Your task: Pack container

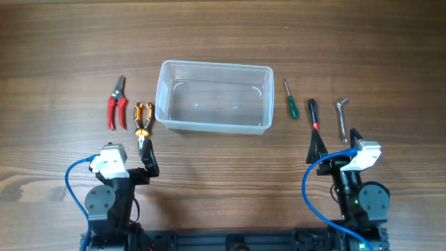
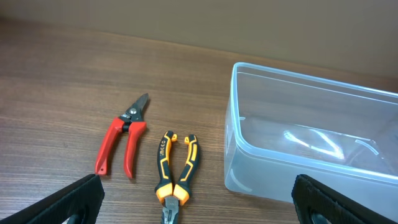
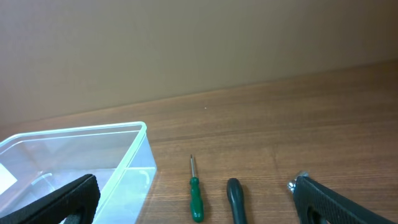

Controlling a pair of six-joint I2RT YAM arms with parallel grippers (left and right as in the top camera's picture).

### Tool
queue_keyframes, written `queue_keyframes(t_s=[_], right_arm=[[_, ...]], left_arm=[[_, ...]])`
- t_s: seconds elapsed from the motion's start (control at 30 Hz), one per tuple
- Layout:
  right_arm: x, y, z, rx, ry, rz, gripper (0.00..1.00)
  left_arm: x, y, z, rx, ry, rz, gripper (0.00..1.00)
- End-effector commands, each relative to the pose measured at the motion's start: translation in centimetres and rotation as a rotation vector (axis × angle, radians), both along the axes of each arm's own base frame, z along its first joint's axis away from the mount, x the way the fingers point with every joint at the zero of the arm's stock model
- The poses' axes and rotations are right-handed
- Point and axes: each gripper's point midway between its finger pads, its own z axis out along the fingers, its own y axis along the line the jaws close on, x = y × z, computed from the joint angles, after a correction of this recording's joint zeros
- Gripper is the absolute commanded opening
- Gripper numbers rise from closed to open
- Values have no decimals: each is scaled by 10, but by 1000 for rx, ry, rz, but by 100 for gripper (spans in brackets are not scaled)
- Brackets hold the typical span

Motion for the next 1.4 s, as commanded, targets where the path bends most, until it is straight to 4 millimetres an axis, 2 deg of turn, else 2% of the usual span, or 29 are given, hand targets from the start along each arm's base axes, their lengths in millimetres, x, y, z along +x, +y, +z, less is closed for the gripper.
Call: queue_keyframes(t_s=[0.0,1.37], right_arm=[[-1,4,4,13,-21,19,100],[-1,4,4,13,-21,19,100]], left_arm=[[0,0,-1,11,-2,-10,100],[1,0,2,13,-16,-5,100]])
